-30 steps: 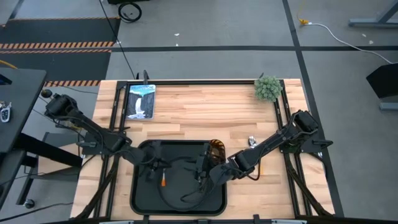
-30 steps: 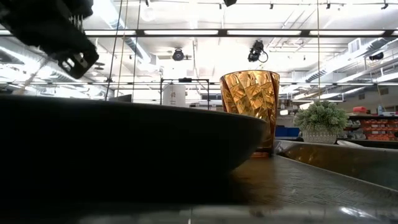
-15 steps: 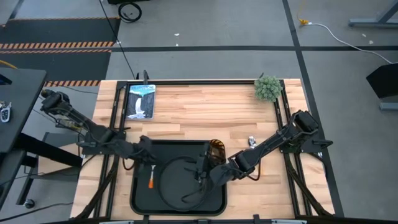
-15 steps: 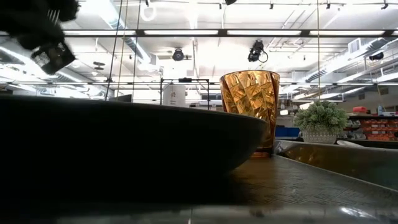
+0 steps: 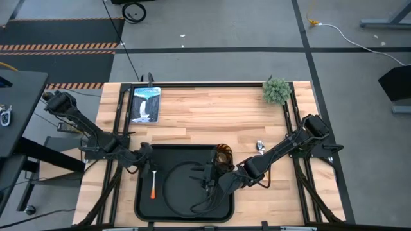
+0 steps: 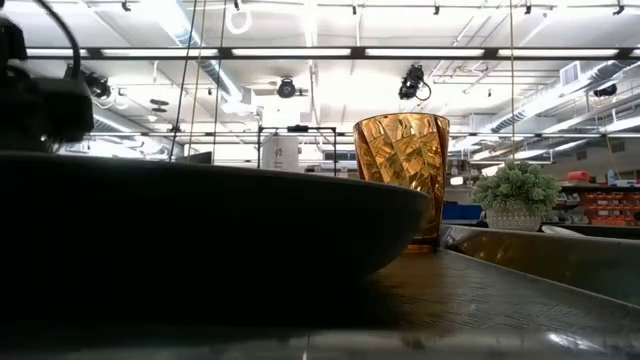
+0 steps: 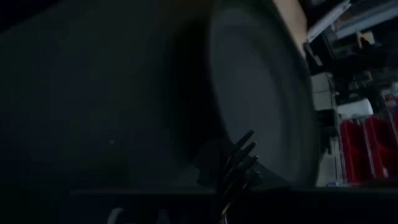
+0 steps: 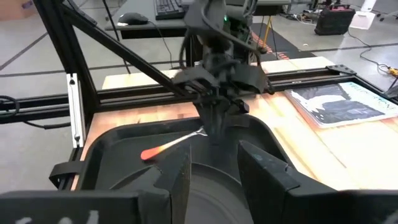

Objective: Pick and place plate/cup/fork/spoon on tray
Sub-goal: Put the orange fork to the left of the black plate on the black serving tray

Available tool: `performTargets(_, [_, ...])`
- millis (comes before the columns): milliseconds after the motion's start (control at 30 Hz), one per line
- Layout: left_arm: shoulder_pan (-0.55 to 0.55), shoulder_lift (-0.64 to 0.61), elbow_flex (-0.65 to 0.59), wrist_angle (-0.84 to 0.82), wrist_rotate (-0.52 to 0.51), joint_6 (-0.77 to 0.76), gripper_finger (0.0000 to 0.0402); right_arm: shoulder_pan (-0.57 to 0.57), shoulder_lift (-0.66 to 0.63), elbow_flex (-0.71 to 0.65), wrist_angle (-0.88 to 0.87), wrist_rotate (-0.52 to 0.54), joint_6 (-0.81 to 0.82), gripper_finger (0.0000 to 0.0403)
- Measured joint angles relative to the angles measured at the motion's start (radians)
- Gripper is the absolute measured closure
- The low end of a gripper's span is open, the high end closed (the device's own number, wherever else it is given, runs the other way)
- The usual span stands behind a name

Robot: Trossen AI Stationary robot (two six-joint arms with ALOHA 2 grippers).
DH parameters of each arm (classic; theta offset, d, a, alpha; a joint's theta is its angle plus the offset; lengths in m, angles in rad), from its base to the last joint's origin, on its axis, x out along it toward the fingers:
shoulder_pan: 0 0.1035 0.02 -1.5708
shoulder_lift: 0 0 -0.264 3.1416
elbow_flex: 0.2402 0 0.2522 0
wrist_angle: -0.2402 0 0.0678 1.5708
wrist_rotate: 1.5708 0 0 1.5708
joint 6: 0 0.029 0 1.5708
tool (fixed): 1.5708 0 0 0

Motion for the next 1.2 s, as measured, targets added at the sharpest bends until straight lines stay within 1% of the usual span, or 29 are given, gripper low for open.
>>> performTargets(367, [-0.006, 0.019, -0.013, -0.001, 0.019, -0.152, 0.0395, 0.002, 0.000, 0.000, 0.012, -0.002, -0.017, 0.0266])
performTargets(500, [-0.006, 0.057, 0.007, -0.019, 0.026, -0.147, 0.0395, 0.003, 0.000, 0.000, 0.013, -0.004, -0.032, 0.0266])
performTargets(600, [0.000, 0.077, 0.066, -0.079, 0.026, -0.104, 0.0395, 0.003, 0.000, 0.000, 0.013, -0.004, -0.042, 0.0266])
performTargets(733, [0.002, 0.082, 0.158, -0.233, 0.033, -0.077, 0.0395, 0.003, 0.000, 0.000, 0.013, -0.004, -0.055, 0.0266])
performTargets(800, [0.001, 0.081, 0.184, -0.295, 0.061, -0.108, 0.0395, 0.003, 0.000, 0.000, 0.013, -0.004, -0.055, 0.0266])
performTargets(900, [0.000, 0.092, 0.188, -0.350, 0.135, -0.182, 0.0395, 0.005, 0.000, 0.000, 0.027, -0.003, -0.062, 0.0266])
performTargets(1033, [0.000, 0.135, 0.189, -0.345, 0.202, -0.242, 0.0395, 0.011, 0.000, 0.000, 0.036, -0.003, -0.066, 0.0266])
performTargets(1200, [0.000, 0.213, 0.189, -0.285, 0.235, -0.268, 0.0395, 0.020, 0.000, 0.000, 0.039, -0.003, -0.088, 0.0266])
